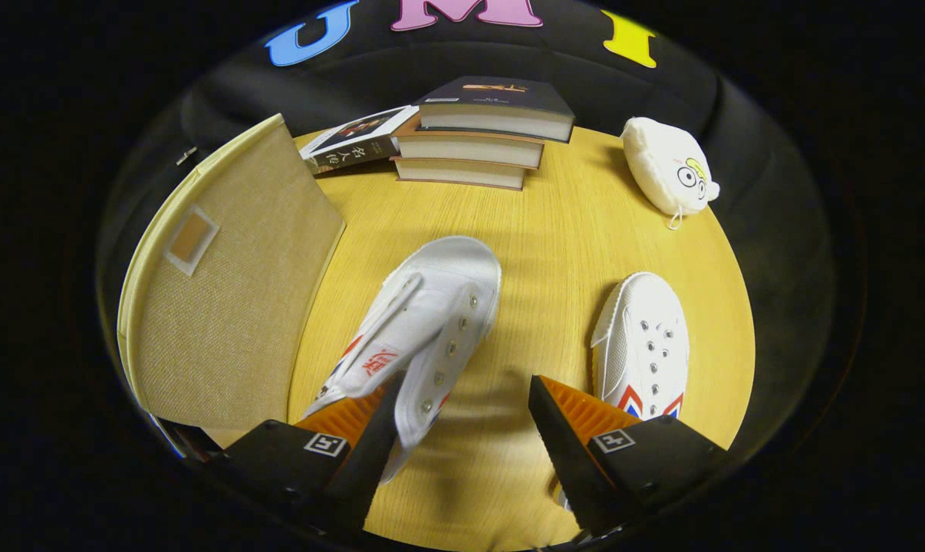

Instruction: Open the storage box then place both shoes into the box .Put the left shoe in first, then the right shoe, with the right side of both shoes facing outward in a uniform manner.

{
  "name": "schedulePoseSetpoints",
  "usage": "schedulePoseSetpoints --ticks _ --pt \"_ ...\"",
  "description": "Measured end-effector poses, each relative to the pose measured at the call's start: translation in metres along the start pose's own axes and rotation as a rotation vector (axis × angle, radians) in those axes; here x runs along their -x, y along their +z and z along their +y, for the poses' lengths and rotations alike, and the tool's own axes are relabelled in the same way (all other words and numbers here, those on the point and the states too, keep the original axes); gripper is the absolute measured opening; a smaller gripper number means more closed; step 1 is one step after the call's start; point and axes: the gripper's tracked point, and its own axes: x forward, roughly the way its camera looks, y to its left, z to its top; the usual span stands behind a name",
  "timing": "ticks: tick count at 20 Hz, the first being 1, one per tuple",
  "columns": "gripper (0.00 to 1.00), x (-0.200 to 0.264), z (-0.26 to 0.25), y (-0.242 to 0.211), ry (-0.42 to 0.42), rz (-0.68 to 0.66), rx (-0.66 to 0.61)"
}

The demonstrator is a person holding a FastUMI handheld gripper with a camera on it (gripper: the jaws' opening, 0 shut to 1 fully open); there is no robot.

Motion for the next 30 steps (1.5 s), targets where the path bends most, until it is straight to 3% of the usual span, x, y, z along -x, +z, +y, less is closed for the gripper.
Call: schedulePoseSetpoints --ticks 2,4,6,10,11,16,20,30 --pt "0.84 -0.007 0.012 -0.002 0.065 0.027 -0.095" --pt "0.63 -0.009 0.02 -0.004 0.104 0.058 -0.167" --pt "0.33 -0.011 0.023 -0.002 0.099 0.059 -0.183" --pt "0.17 -0.009 0.019 -0.003 0.088 0.079 -0.233" --pt "0.08 -0.009 0.024 -0.005 0.087 0.09 -0.254" --pt "0.05 0.01 0.034 -0.009 0.106 0.099 -0.248" --pt "0.06 0.04 0.035 0.001 0.118 0.064 -0.316" --pt "0.06 0.16 0.048 0.077 0.166 -0.121 -0.457"
